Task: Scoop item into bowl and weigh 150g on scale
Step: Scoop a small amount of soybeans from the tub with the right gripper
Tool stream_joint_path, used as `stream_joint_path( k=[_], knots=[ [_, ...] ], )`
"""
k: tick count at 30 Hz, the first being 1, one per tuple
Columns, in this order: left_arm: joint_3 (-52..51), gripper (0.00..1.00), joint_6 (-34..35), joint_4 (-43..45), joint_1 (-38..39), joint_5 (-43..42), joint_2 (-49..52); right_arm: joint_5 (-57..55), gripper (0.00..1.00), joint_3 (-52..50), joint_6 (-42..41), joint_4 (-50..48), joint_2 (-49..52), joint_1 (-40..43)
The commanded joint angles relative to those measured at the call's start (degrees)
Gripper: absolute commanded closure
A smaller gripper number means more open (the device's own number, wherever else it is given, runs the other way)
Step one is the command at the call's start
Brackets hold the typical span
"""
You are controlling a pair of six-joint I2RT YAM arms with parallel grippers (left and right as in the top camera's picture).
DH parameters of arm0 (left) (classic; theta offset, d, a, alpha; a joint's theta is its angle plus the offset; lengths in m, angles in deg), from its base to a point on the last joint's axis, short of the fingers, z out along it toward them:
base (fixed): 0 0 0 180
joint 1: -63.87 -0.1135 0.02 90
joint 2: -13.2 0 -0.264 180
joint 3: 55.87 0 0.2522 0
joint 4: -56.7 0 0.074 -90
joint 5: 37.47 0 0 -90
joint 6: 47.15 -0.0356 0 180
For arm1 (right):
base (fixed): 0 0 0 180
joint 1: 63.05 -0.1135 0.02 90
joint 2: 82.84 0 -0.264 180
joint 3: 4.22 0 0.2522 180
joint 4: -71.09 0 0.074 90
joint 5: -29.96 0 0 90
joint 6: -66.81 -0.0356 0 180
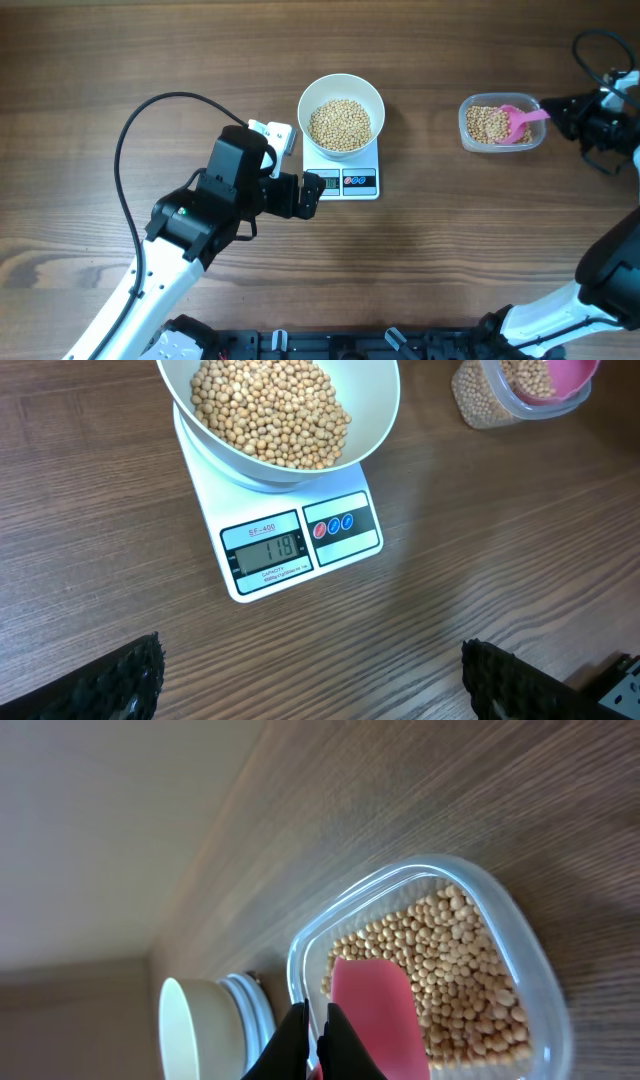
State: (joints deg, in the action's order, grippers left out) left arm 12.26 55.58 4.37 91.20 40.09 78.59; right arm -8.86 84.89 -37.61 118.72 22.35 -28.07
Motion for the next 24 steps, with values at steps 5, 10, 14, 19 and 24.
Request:
stream_joint_path(
  k=[5,10,14,19,24],
  knots=[
    [0.0,0.0,-0.3,0.2,0.3,0.1,0.3,8.3,0.96,-0.1,-1.0,0.1,1.4,3.7],
    [0.0,0.0,-0.3,0.2,0.3,0.1,0.3,10.7,0.96,-0.1,-1.2,0.1,1.4,4.4],
    [0.0,0.0,-0.3,0.2,0.3,0.1,0.3,11.2,0.96,-0.1,-2.3,0.1,1.4,4.4],
    [0.0,0.0,-0.3,0.2,0.3,0.1,0.3,13.7,0.96,-0.1,-2.3,0.1,1.4,4.4],
    [0.0,0.0,-0.3,0.2,0.3,0.1,0.3,18.1,0.96,-0.1,-4.2,0.1,1.4,4.4]
  ],
)
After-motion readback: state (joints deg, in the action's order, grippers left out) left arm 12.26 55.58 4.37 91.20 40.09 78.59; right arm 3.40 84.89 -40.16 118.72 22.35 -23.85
